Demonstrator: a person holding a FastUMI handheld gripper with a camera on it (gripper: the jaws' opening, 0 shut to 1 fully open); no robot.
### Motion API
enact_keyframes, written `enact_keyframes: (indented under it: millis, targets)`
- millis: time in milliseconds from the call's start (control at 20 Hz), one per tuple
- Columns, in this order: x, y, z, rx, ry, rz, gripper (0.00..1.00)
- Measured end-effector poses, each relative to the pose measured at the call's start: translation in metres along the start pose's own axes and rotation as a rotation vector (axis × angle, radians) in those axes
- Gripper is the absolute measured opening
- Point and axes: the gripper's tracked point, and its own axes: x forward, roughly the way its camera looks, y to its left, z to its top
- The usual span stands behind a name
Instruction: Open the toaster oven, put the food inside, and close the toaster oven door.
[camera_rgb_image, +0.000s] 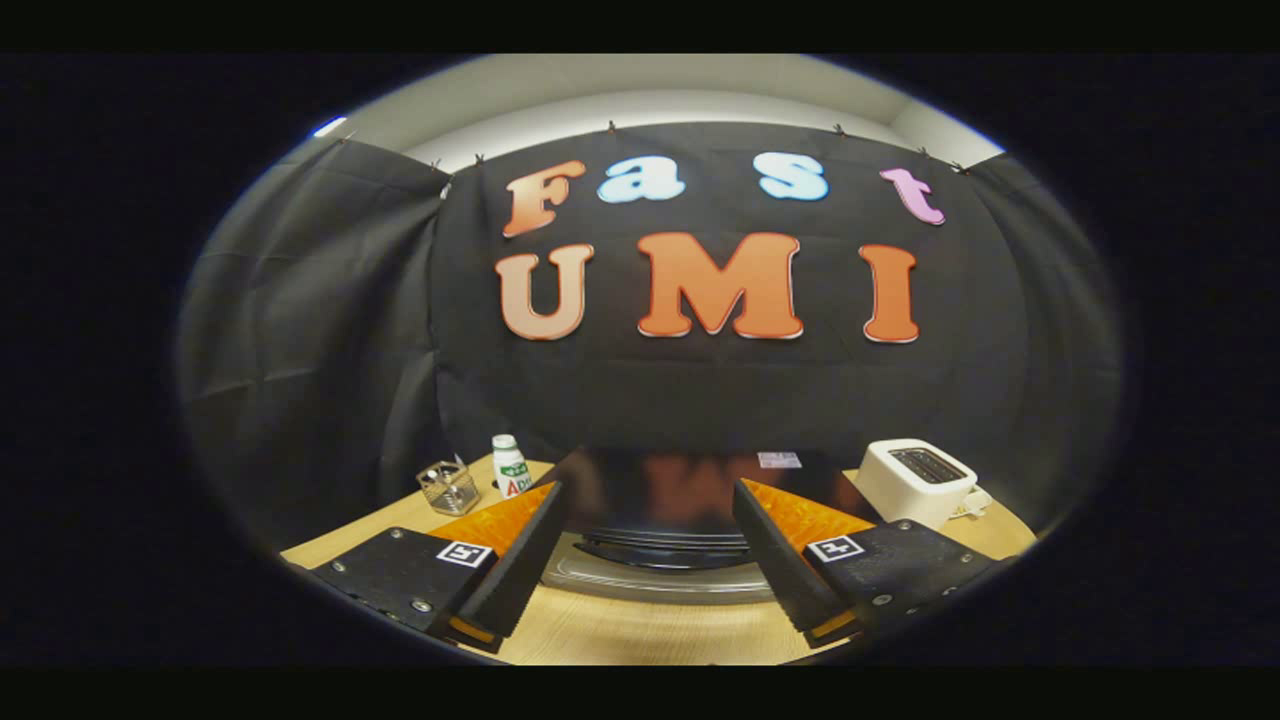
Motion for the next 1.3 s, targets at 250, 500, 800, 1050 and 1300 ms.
enact_keyframes:
  millis: [250,500,800,1050,1300]
  targets:
    - [0.027,-0.012,-0.033,-0.024,0.126,-0.076,0.99]
    - [0.035,-0.005,-0.048,-0.003,0.171,-0.061,0.98]
    - [0.017,-0.001,-0.056,0.002,0.162,-0.065,0.9]
    - [-0.023,0.008,-0.074,-0.024,0.197,-0.039,0.89]
    - [-0.059,0.015,-0.107,-0.034,0.25,0.008,0.89]
